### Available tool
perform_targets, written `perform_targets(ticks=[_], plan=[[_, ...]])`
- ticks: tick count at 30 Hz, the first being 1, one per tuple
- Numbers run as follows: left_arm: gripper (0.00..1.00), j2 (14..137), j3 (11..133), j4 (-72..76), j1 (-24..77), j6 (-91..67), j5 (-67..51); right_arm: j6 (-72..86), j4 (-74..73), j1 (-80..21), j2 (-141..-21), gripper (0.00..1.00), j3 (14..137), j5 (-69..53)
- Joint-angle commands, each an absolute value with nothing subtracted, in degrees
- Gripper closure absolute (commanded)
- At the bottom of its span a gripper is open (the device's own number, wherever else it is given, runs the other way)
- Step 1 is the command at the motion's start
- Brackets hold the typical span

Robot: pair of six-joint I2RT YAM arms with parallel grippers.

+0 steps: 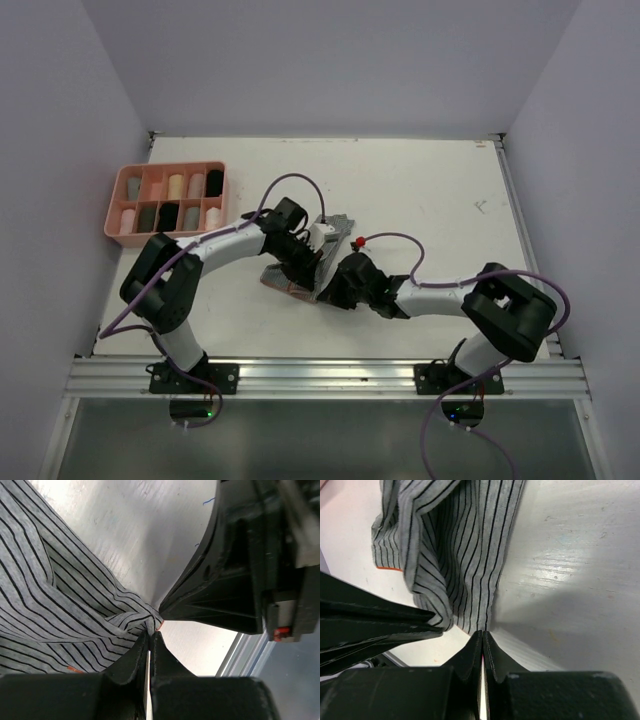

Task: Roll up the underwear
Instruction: Fold the underwear

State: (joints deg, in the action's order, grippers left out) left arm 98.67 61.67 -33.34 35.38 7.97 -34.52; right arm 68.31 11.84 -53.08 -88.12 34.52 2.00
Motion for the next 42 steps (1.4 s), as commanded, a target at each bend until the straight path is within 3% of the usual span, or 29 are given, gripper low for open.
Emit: perform_targets(ticks=[1, 7, 13, 16, 17, 20, 22, 29, 42], plan=[[1.00, 98.26, 64.51, -32.17, 35.16, 6.94, -37.09, 67.85, 13.27, -52.91, -89.21, 0.95, 36.30, 2.99], [1.00, 100.19, 63.11, -29.89, 35.60, 6.24, -37.53, 69.69, 13.27, -52.65, -90.26, 0.96, 34.54, 2.73], [1.00, 103.79, 60.91, -28.30, 36.03, 5.63, -38.23, 70.84, 14.41, -51.15, -82.72, 0.94, 30.33, 6.32], [0.90, 105.29, 60.29, -27.77, 36.04, 4.84, -37.88, 70.05, 12.92, -49.49, -77.44, 0.90, 29.79, 8.78], [0.82, 105.73, 60.12, -27.77, 36.04, 4.83, -37.88, 69.61, 11.01, -48.96, -76.39, 0.89, 30.06, 9.75], [0.71, 105.38, 58.81, -27.34, 35.95, 4.48, -37.27, 66.28, 5.91, -44.67, -73.66, 0.78, 32.69, 11.59], [0.69, 105.38, 58.10, -27.25, 35.86, 4.04, -37.35, 64.70, 4.05, -42.11, -73.74, 0.75, 35.06, 11.60], [0.67, 105.91, 57.66, -27.51, 35.60, 4.57, -37.09, 58.98, 2.63, -31.39, -83.39, 0.77, 44.11, 7.04], [0.63, 106.79, 57.75, -27.51, 35.33, 4.66, -37.53, 55.28, 4.66, -28.39, -100.02, 0.70, 57.83, 0.18]])
